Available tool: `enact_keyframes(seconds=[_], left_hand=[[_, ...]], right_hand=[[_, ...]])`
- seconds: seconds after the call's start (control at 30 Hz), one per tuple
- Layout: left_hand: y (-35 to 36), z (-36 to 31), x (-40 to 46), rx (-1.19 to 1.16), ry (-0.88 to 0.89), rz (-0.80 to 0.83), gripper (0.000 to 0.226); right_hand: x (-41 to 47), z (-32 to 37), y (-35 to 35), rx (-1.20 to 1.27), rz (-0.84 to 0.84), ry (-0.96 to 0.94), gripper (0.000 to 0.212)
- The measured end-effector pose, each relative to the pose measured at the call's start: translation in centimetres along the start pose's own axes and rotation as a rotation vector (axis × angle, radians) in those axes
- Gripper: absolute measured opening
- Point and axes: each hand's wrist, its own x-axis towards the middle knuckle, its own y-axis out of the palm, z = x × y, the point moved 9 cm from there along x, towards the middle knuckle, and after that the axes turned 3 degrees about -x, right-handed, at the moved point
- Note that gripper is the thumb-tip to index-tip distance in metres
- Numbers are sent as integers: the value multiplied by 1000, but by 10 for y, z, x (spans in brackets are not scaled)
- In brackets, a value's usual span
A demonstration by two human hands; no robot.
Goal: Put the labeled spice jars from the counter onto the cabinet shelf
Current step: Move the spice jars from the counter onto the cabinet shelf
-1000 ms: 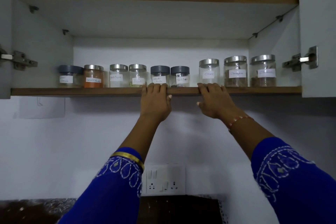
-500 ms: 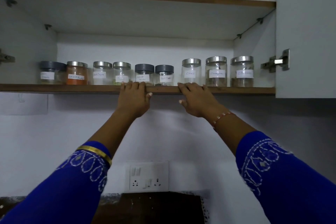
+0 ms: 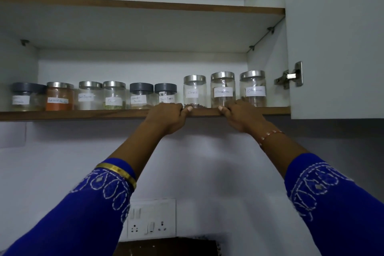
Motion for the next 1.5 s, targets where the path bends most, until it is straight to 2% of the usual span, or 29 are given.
enact_keyframes(seconds=[0.17, 0.4, 0.57, 0.8, 1.13, 1.27, 1.4, 1.5], left_hand=[[18, -11, 26, 16, -102, 225, 65], [43, -29, 56, -319, -134, 451, 45], [54, -22, 66, -401, -225, 548, 35], [66, -18, 78, -390, -297, 600, 29], [80, -16, 97, -295, -284, 643, 24], [86, -18, 100, -185, -240, 641, 16], [90, -15, 110, -151, -237, 594, 31], [89, -13, 112, -97, -245, 656, 22]], right_hand=[[19, -9, 3, 77, 107, 21, 53], [44, -11, 11, 114, 250, 20, 53], [55, -11, 17, 84, 380, 24, 50], [71, -10, 33, 46, 434, 49, 45], [80, -8, 40, -9, 474, 39, 40], [86, -3, 45, -11, 491, 25, 40], [94, -5, 56, -29, 540, 24, 41], [98, -9, 58, 1, 551, 48, 44]])
